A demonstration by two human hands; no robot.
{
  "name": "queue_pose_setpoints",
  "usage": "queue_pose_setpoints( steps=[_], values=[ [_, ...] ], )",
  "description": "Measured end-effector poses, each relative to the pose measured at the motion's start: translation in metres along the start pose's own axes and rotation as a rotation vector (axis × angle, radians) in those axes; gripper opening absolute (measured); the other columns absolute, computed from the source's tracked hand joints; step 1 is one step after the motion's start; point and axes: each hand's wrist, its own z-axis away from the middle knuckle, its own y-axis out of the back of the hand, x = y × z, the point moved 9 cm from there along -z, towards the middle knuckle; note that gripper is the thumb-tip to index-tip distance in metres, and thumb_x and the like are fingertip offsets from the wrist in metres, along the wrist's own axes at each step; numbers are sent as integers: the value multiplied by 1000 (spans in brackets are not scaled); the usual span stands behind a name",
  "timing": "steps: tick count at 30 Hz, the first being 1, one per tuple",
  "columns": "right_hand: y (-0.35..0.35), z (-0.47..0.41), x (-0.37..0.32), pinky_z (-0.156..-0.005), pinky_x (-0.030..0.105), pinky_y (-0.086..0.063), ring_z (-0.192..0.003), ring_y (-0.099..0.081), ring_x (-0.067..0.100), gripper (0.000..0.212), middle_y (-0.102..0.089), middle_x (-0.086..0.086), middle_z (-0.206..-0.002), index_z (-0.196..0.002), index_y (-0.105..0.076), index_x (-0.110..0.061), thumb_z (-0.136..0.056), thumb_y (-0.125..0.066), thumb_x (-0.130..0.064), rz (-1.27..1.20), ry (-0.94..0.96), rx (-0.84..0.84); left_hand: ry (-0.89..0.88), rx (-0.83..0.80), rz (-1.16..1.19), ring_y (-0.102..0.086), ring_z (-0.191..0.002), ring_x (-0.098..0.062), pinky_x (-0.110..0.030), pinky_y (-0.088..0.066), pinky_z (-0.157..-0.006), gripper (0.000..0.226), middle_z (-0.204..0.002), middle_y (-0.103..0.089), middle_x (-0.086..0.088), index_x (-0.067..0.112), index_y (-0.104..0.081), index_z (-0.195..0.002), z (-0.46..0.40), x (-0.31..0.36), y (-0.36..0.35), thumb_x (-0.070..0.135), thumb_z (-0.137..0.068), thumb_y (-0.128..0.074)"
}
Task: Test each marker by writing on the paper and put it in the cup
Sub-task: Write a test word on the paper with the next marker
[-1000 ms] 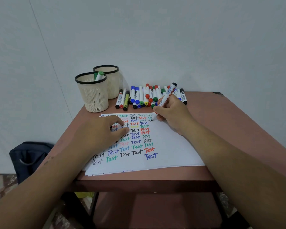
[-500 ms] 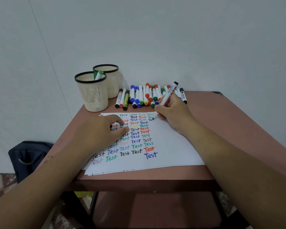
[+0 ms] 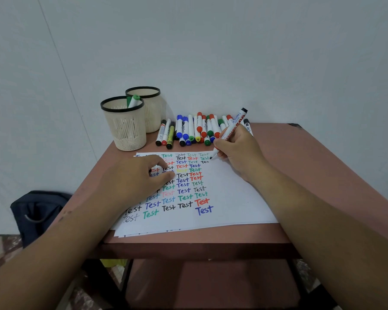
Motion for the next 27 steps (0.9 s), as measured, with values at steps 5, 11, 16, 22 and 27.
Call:
queue_pose_setpoints(
  steps=[5,11,16,22,27],
  values=[
    [0,-1,3,-67,32,-58,-67,-60,16,19,-64,10,-87,-107,-58,-6,-94,-71,-9,12,-13,-5,-3,7,3,-57,-73,-4,-26,-48,-62,46,-77,-58,17,50,-61,-116,1,0,1,80,-84,-47],
    [-2,-1,4,-74,40,-63,-70,-61,17,19,-66,12,-90,-106,-59,-8,-93,-73,-10,10,-9,-29,-9,20,1,-57,-72,-5,-24,-41,-59,43,-76,-58,16,49,-62,-115,3,3,4,77,-85,-49],
    [-3,1,3,-71,36,-59,-69,-58,18,20,-63,11,-87,-107,-59,-6,-92,-72,-9,16,-16,-44,-10,21,-5,-57,-73,-4,-24,-46,-62,44,-77,-59,17,49,-62,-115,3,3,4,78,-85,-48],
    [-2,1,2,-74,43,-63,-70,-60,17,19,-64,12,-89,-107,-59,-8,-93,-72,-10,22,-19,-38,-2,17,3,-56,-74,-4,-25,-44,-61,44,-77,-58,17,50,-62,-115,4,4,4,79,-84,-48],
    [-3,2,2,-77,46,-63,-70,-63,17,18,-67,12,-89,-105,-61,-10,-92,-74,-11,7,-20,-40,4,8,-12,-56,-73,-4,-25,-47,-63,45,-76,-57,17,49,-62,-115,5,6,6,78,-85,-48]
  ],
)
